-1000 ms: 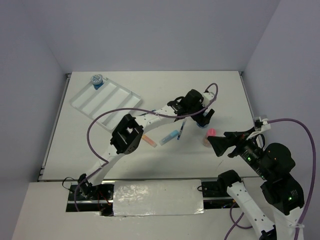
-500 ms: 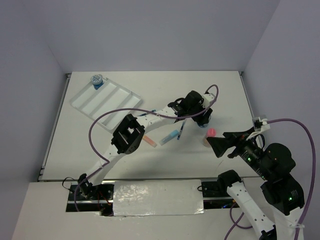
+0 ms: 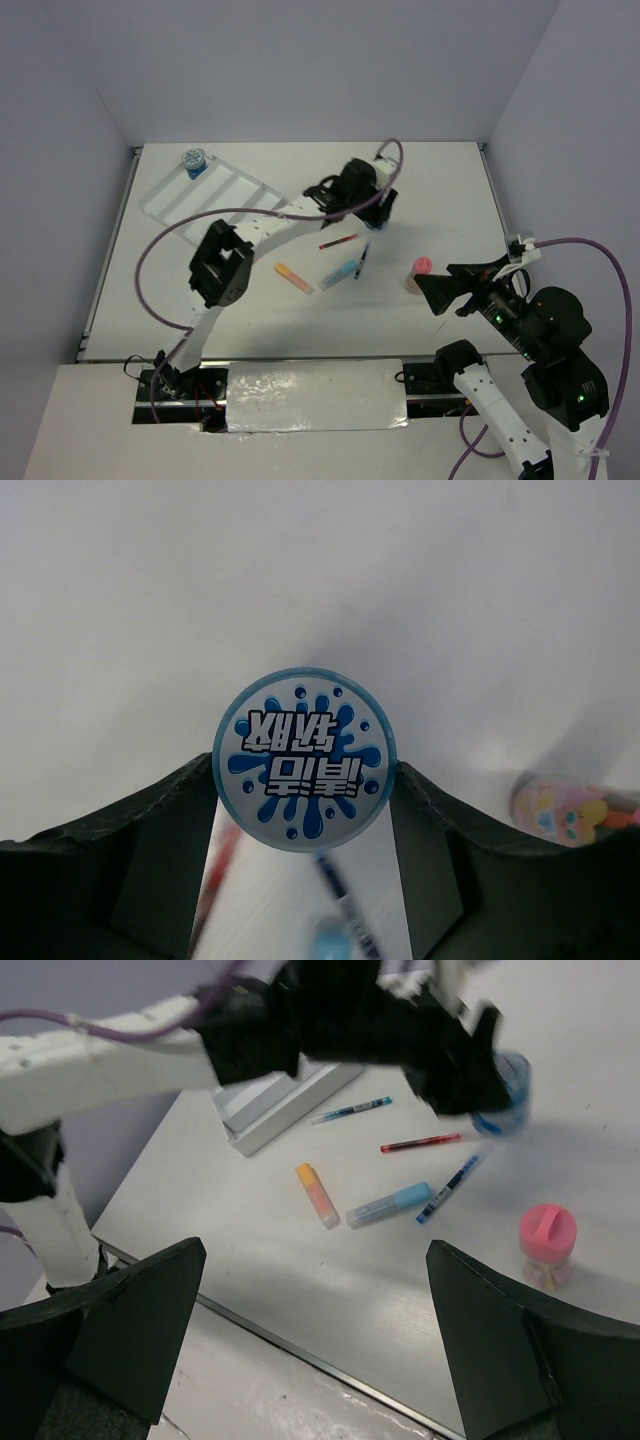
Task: Sort the stationery into containers
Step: Pick up the stationery from the center of the board, then place the stationery in the storage box.
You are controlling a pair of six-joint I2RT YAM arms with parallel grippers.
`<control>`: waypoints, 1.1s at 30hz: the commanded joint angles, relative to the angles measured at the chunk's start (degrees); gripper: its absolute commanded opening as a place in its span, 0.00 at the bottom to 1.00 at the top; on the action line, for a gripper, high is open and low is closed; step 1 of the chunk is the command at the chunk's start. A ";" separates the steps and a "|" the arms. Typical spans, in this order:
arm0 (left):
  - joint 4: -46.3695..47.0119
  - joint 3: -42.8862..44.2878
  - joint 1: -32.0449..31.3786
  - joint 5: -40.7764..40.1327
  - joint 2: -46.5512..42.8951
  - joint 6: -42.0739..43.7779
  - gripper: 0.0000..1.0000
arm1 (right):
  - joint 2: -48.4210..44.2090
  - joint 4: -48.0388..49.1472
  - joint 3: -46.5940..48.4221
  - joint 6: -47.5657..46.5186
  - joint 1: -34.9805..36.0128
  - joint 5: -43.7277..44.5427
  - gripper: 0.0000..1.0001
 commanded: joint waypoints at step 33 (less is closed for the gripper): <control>-0.56 -13.23 63.77 -9.84 -12.68 -27.25 0.13 | 3.17 6.58 -8.74 -4.88 0.18 -1.12 1.00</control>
